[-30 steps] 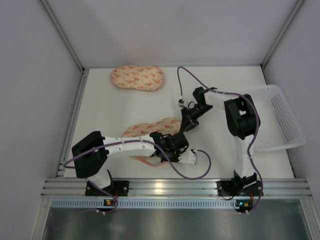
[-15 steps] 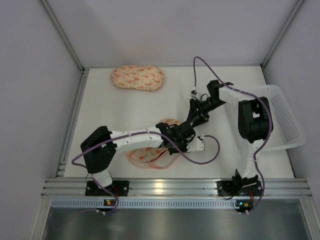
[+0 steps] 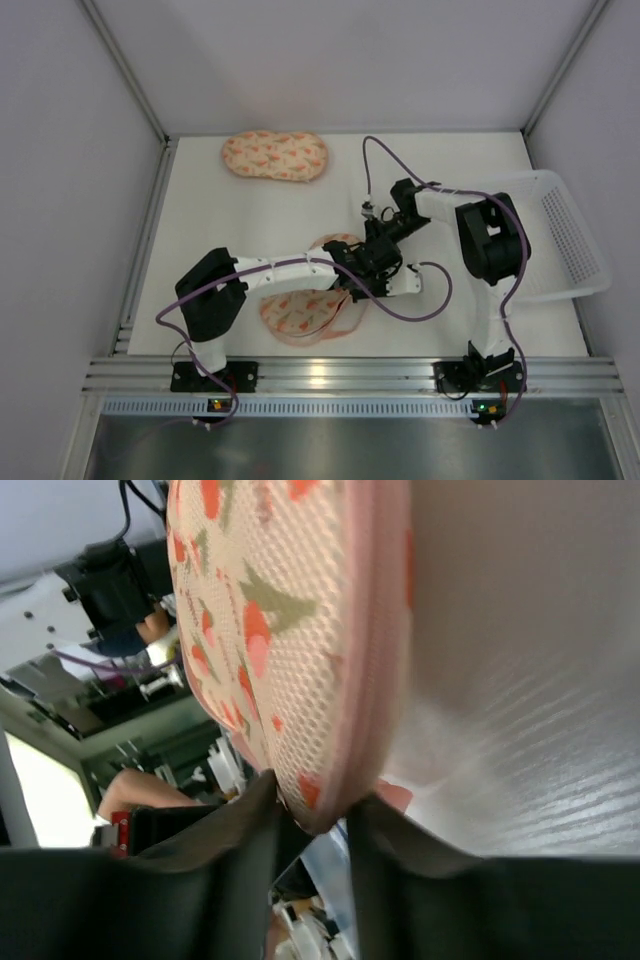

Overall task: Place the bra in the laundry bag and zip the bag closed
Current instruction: Zip the zipper on the laundry bag.

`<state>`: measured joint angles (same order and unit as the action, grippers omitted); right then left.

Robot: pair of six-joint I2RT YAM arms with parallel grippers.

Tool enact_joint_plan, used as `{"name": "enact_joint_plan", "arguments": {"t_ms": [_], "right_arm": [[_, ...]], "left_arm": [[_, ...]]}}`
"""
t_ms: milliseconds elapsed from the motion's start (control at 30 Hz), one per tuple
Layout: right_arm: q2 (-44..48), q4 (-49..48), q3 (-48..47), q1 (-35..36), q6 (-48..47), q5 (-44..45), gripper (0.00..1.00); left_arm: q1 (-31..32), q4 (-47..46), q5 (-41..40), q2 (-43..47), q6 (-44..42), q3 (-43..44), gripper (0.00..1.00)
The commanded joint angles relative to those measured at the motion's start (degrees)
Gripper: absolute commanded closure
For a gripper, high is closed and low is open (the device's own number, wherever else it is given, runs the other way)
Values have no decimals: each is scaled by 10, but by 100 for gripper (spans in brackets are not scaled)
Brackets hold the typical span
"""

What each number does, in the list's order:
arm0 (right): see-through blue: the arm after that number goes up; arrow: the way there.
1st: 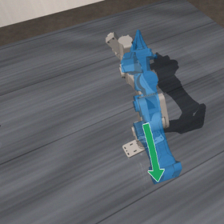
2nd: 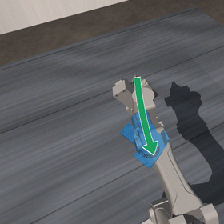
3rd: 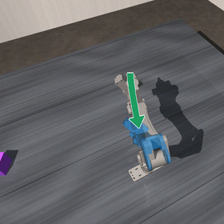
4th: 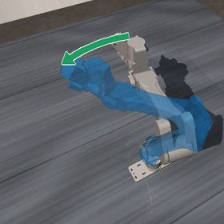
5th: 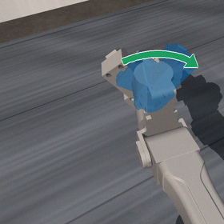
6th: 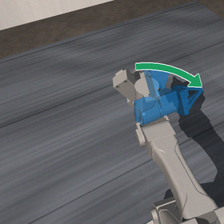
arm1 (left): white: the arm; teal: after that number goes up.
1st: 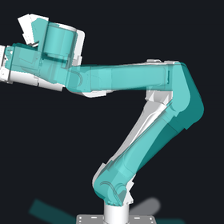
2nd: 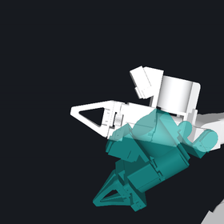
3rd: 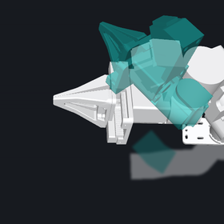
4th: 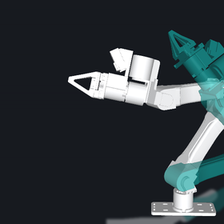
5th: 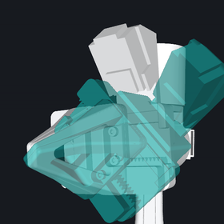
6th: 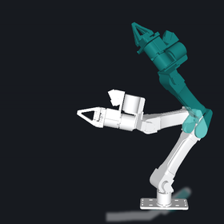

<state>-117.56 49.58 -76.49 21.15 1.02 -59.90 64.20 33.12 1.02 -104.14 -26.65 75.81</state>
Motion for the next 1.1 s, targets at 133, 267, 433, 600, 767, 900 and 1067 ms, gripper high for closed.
{"name": "enact_joint_plan", "arguments": {"t_ms": [133, 267, 433, 600, 767, 900, 1067], "right_arm": [[-11, -39, -40, 7, 19, -6, 100], [-22, -38, -65, 0, 20, 7, 100], [-50, -26, -123, -3, 13, 22, 100], [-82, -26, -185, -8, 8, 43, 100], [-96, -36, -215, -8, 23, 51, 97], [-80, 6, -226, -8, 7, 51, 52], [-7, 30, -163, -15, -22, 64, 33]], "left_arm": [[2, -23, 28, 25, -1, -30, 100], [7, -23, 44, 50, 2, -70, 100], [23, -18, 80, 90, 5, -120, 100], [40, -9, 113, 113, 24, -169, 100], [40, -10, 99, 125, 35, -186, 100], [29, -11, 79, 112, 40, -149, 100], [4, -24, 68, 83, 46, -94, 100]]}}
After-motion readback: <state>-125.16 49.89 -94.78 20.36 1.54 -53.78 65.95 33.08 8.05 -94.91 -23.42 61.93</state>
